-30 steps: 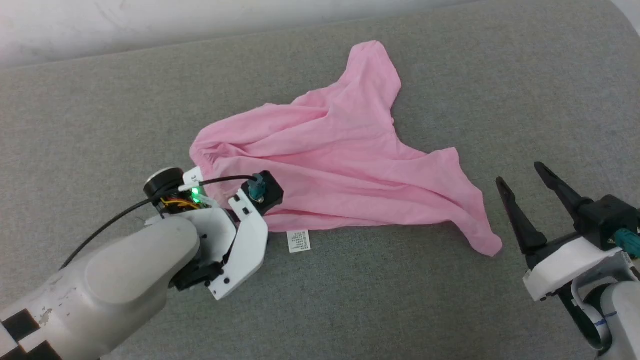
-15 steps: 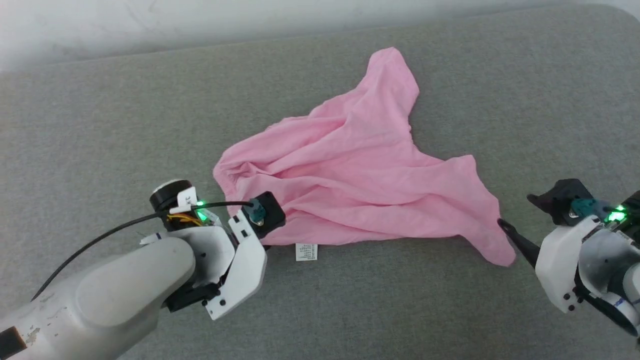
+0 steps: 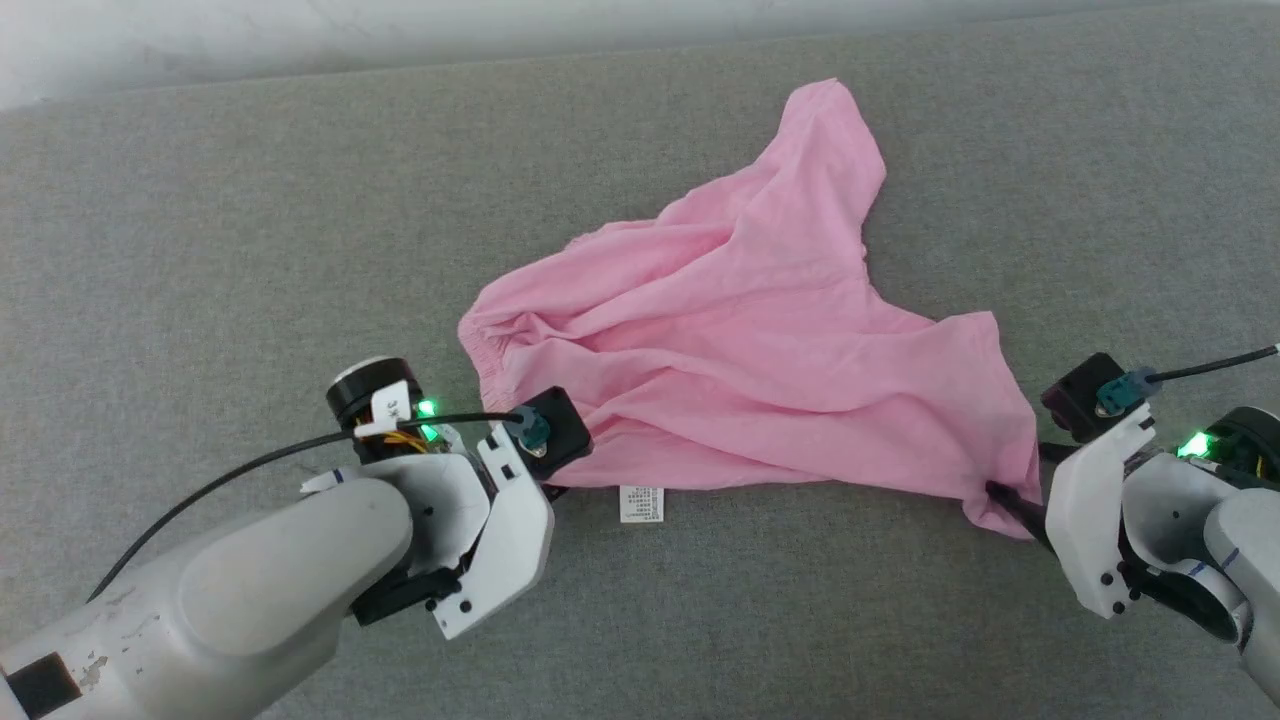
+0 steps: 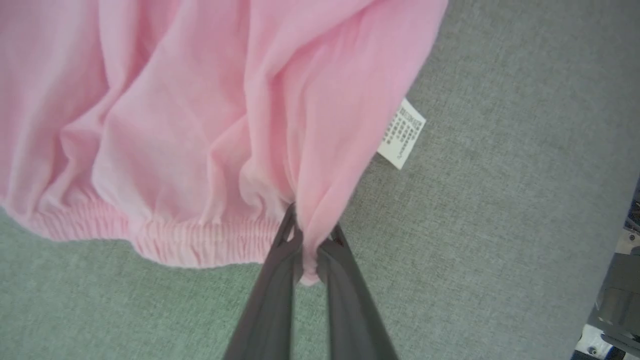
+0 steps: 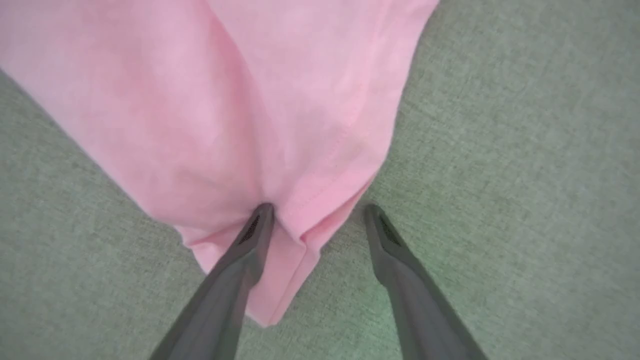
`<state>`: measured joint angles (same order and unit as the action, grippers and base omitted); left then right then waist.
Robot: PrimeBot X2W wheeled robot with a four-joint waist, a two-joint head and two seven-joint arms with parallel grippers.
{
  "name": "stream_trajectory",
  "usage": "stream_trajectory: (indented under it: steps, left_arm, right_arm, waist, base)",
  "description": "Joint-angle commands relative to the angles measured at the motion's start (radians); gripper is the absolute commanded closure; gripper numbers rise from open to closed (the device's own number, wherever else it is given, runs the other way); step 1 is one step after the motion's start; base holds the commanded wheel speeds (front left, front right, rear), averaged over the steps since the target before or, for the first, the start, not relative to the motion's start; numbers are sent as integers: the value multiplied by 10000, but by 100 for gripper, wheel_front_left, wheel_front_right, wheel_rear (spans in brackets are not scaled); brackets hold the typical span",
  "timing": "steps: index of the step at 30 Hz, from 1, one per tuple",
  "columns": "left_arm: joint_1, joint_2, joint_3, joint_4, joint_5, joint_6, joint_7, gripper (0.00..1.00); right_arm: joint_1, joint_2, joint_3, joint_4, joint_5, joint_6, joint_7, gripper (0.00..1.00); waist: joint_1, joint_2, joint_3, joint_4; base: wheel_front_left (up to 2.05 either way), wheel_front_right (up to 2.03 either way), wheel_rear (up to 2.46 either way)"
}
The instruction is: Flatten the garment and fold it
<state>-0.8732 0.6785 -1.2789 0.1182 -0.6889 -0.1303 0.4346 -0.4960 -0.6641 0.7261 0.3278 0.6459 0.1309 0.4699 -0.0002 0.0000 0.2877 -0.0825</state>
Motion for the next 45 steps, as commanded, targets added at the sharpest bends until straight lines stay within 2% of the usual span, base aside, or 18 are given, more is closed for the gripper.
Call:
stream_trajectory:
  steps: [1, 6, 10, 14, 17, 22, 25, 30, 36, 41, 45]
  left_arm:
    - [111, -32, -13, 84, 48, -4, -130, 100]
    - [334, 44, -13, 339, 10, -4, -1091, 100]
    - [368, 277, 156, 477, 17, 1, -2295, 100]
    - [302, 539, 565, 307, 56, 304, -2983, 100]
    - [41, 821, 957, -44, 129, 573, -3360, 100]
    - [-726, 973, 1653, -500, 49, 855, -3531, 100]
    - [-1413, 840, 2042, -385, 4, 881, -3498, 100]
    - [-2896, 254, 2518, 504, 158, 710, -3495, 100]
    - [-4667, -577, 2872, 2011, 670, 607, -3848, 100]
    - [-6040, -1013, 3335, 3156, 1001, 767, -4408, 100]
    - [-6845, -1122, 3636, 3849, 1268, 984, -4966, 100]
  right_arm:
    - [289, 336, 546, 337, 223, -2, -81, 100]
    - [10, 47, 542, 370, 417, -2, -1415, 100]
    - [75, -104, -40, -256, 662, -2, -2764, 100]
    - [163, -243, -662, -971, 757, -2, -3458, 100]
    - [92, -258, -1560, -1620, 776, -2, -3901, 100]
    - [-483, 265, -3015, -2189, 550, -2, -4123, 100]
    - [-1180, 791, -3677, -2185, 309, -2, -4045, 100]
    - [-2965, 1811, -4492, -1324, 56, -2, -3676, 100]
    - [-5548, 2556, -4845, 281, -649, -2, -3538, 100]
    - [-7559, 2800, -4994, 1230, -1334, -2, -3770, 100]
    - [-8776, 2956, -5078, 1831, -1730, -2, -4031, 100]
  waist:
    - [2, 0, -37, 7]
    - [2, 0, -478, -54]
    - [2, 0, -977, -24]
    - [2, 0, -1312, 79]
    - [2, 0, -1577, 226]
    - [2, 0, -1726, 447]
    - [2, 0, -1635, 558]
    - [2, 0, -1088, 628]
    - [2, 0, -61, 705]
    - [2, 0, 901, 815]
    - [2, 0, 1526, 907]
  base:
    - [0, 0, 0]
    - [0, 0, 0]
    - [0, 0, 0]
    - [0, 0, 0]
    - [0, 0, 0]
    - [0, 0, 0]
    - [0, 0, 0]
    - [0, 0, 0]
    - [0, 0, 0]
    - [0, 0, 0]
    - [0, 0, 0]
